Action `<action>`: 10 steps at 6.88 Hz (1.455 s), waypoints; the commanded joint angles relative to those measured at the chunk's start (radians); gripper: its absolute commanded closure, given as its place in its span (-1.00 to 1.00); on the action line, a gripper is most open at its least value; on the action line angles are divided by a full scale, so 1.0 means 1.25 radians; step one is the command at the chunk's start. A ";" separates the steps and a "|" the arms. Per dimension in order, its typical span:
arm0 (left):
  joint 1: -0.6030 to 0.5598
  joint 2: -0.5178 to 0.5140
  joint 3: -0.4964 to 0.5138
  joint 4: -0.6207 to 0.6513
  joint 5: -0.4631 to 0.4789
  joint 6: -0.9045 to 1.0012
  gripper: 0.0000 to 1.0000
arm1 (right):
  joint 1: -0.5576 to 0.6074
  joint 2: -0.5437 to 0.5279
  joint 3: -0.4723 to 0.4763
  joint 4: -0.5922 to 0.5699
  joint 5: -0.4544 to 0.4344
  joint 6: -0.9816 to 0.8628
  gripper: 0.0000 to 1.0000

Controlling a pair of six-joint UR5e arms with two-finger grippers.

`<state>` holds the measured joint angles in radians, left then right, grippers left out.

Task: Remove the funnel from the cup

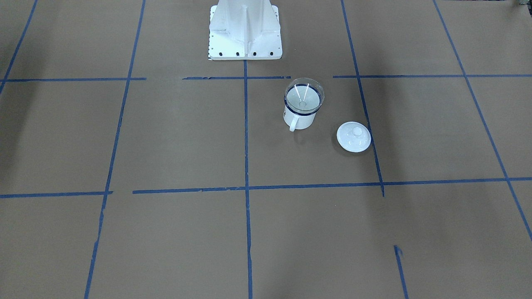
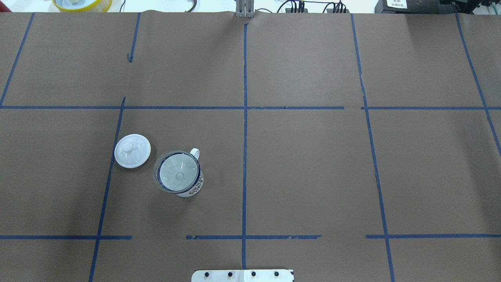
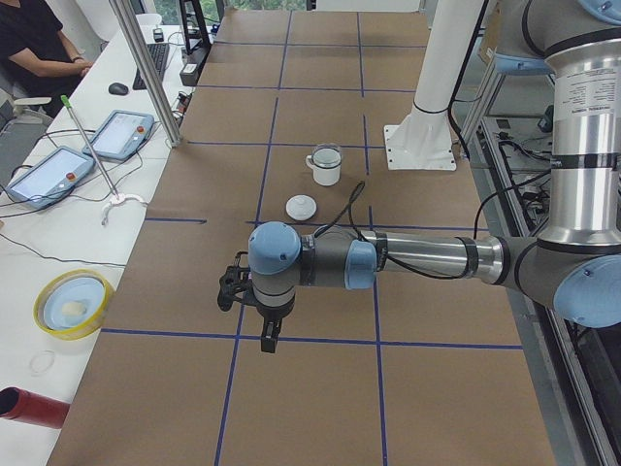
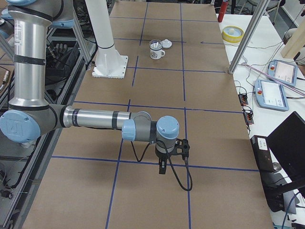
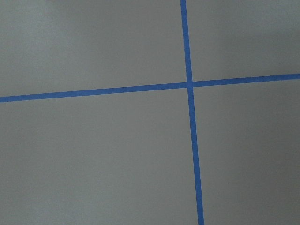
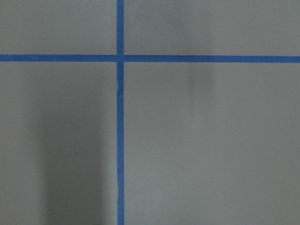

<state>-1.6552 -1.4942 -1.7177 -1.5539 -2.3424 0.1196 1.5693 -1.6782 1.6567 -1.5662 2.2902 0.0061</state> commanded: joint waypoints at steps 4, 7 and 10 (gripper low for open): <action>0.001 -0.013 0.000 -0.001 0.006 -0.005 -1.00 | 0.000 0.000 0.000 0.000 0.000 0.000 -1.00; 0.002 -0.034 -0.031 0.001 0.005 -0.012 -1.00 | 0.000 0.000 -0.001 0.000 0.000 0.000 -1.00; 0.102 -0.049 -0.191 0.004 0.002 -0.244 -1.00 | 0.000 0.000 0.000 0.000 0.000 0.000 -1.00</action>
<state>-1.5949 -1.5498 -1.8771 -1.5517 -2.3387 -0.0820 1.5693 -1.6782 1.6564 -1.5662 2.2902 0.0061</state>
